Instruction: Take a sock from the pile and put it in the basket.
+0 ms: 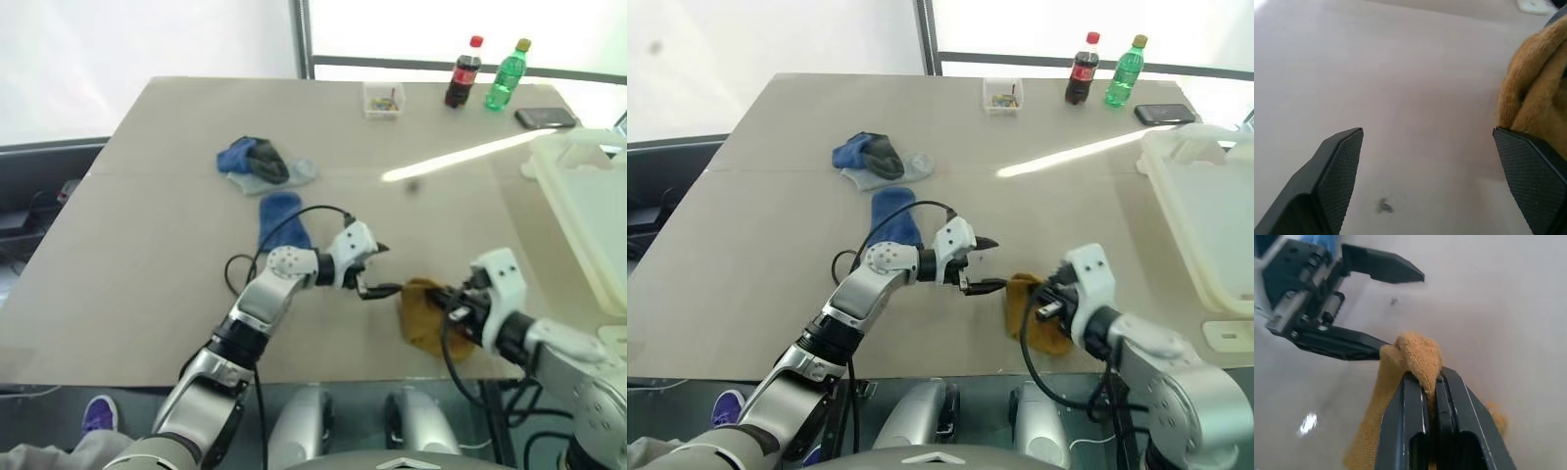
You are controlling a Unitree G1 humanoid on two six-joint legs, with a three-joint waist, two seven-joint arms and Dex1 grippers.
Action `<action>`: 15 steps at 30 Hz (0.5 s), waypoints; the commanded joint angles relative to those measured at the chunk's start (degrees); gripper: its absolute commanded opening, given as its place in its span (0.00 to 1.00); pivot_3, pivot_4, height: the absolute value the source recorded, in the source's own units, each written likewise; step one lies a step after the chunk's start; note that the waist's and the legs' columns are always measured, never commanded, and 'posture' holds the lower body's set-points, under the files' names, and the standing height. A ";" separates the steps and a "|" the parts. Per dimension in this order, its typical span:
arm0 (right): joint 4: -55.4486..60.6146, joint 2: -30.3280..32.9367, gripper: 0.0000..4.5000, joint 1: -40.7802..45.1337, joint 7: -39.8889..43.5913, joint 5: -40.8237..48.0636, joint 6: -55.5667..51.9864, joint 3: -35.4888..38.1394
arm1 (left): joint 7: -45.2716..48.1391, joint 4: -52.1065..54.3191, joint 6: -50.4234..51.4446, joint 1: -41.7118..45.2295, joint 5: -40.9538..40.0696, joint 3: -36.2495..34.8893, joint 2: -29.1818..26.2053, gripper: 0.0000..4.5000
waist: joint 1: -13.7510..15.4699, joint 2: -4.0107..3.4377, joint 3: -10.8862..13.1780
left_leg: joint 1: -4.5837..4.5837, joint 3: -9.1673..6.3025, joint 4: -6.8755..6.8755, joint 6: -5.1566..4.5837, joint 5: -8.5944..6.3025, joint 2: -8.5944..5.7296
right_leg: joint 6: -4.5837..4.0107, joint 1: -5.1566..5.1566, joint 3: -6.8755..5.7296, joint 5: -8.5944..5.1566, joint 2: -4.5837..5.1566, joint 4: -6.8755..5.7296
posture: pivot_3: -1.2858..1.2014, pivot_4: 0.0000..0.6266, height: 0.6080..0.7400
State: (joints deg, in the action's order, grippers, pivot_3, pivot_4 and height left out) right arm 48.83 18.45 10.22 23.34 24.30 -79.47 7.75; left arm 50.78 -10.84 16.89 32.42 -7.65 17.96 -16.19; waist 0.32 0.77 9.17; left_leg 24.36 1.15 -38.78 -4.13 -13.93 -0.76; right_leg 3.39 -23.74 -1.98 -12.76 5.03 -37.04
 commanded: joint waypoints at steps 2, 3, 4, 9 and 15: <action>-6.37 3.05 0.01 6.58 -2.31 -3.49 7.37 -6.93 | -2.46 1.08 1.59 0.11 0.89 -1.89 -0.79 1.00 | 0.26 0.01 0.00 | 0.00 -0.03 0.00 0.00 0.00 0.00 | 0.00 0.01 -0.04 0.00 0.00 0.00 | 0.52 0.24 0.91; -7.77 3.39 0.01 8.21 -2.33 -3.90 8.51 -8.40 | -2.36 2.23 2.44 -0.63 0.82 -1.86 -1.33 1.00 | 0.24 0.00 0.00 | 0.01 -0.03 0.01 0.01 -0.01 0.01 | 0.00 0.01 -0.04 -0.01 -0.01 0.00 | 0.52 0.24 0.91; -8.89 4.32 0.01 9.36 -1.17 -3.73 9.56 -9.82 | -2.22 3.46 3.10 -1.41 0.66 -1.87 -1.82 1.00 | 0.11 -0.01 0.00 | 0.04 -0.02 0.02 0.01 0.00 0.01 | 0.00 -0.03 -0.03 0.00 -0.01 -0.01 | 0.52 0.24 0.91; -14.15 5.51 0.33 11.31 -0.88 -5.13 14.46 -14.18 | -2.77 9.09 8.32 -4.69 -0.79 -3.08 -3.23 1.00 | 0.48 -0.01 0.00 | 0.18 -0.05 0.02 0.03 0.01 -0.01 | 0.00 -0.07 -0.09 0.00 0.01 0.07 | 0.52 0.24 0.91; -13.13 1.00 0.74 13.51 -2.13 -1.68 10.68 -11.74 | -3.89 13.25 11.98 -6.81 -1.79 -3.90 -4.21 1.00 | 0.37 -0.01 0.00 | 0.16 -0.08 0.02 0.02 0.00 -0.01 | 0.00 -0.06 -0.10 0.00 0.02 0.05 | 0.52 0.24 0.91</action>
State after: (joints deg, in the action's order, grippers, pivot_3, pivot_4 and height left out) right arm 32.81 20.67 22.23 21.52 20.57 -67.58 -6.68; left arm 47.24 -0.66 28.11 26.02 -8.53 14.91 -20.13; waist 0.69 0.76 9.18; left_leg 24.51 1.07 -38.76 -4.11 -13.94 -0.76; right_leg 3.38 -23.80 -2.09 -12.76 5.04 -37.00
